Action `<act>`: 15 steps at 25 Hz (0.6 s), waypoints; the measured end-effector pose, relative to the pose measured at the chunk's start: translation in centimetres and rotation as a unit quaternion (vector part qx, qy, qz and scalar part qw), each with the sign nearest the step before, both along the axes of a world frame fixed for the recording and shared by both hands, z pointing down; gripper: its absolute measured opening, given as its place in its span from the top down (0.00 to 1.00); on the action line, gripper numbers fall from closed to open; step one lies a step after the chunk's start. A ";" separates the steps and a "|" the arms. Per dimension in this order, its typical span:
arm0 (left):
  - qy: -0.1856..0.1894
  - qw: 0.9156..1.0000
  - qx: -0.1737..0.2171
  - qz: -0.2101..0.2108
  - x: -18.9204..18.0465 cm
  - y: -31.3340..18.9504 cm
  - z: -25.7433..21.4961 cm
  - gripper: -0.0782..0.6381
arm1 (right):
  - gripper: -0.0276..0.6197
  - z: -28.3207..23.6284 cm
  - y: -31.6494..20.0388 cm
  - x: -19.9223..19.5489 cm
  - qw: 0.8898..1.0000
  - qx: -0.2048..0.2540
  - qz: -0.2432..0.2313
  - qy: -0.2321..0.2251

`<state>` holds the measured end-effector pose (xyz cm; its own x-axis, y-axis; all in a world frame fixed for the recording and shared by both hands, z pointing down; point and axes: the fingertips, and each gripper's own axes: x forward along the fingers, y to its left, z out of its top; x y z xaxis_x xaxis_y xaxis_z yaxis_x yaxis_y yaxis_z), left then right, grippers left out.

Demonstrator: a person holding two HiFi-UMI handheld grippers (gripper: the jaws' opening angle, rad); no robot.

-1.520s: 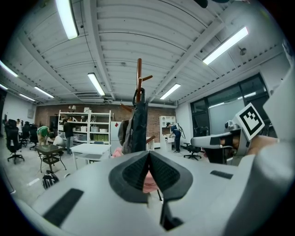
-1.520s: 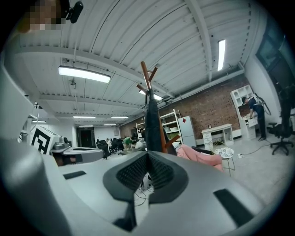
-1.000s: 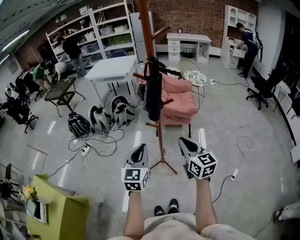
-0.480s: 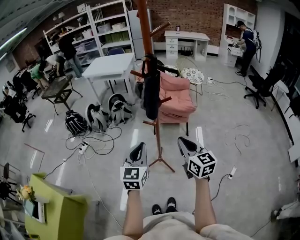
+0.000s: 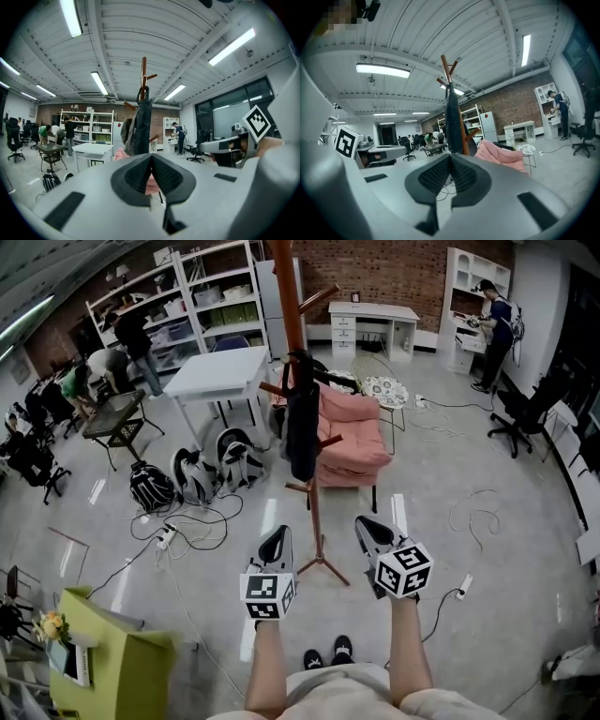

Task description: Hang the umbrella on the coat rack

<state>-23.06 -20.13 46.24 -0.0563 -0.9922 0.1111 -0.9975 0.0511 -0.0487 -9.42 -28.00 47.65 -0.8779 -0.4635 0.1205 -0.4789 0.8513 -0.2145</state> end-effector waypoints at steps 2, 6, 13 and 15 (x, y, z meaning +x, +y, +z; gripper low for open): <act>0.003 1.000 -0.003 -0.001 -0.1 -0.1 0.4 0.88 | 0.95 0.3 -0.1 -0.3 1.000 -0.006 -0.002 -0.003; 0.009 1.000 -0.010 -0.001 0.4 -0.2 1.3 0.88 | 0.95 1.1 0.8 -1.5 1.000 -0.019 -0.019 -0.004; 0.005 1.000 -0.009 -0.004 0.5 -0.1 1.0 0.88 | 0.95 1.0 1.1 -1.8 0.999 -0.017 -0.028 -0.002; 0.006 1.000 -0.010 -0.007 0.4 0.0 1.1 0.88 | 0.95 1.1 1.0 -1.6 0.999 -0.021 -0.026 -0.004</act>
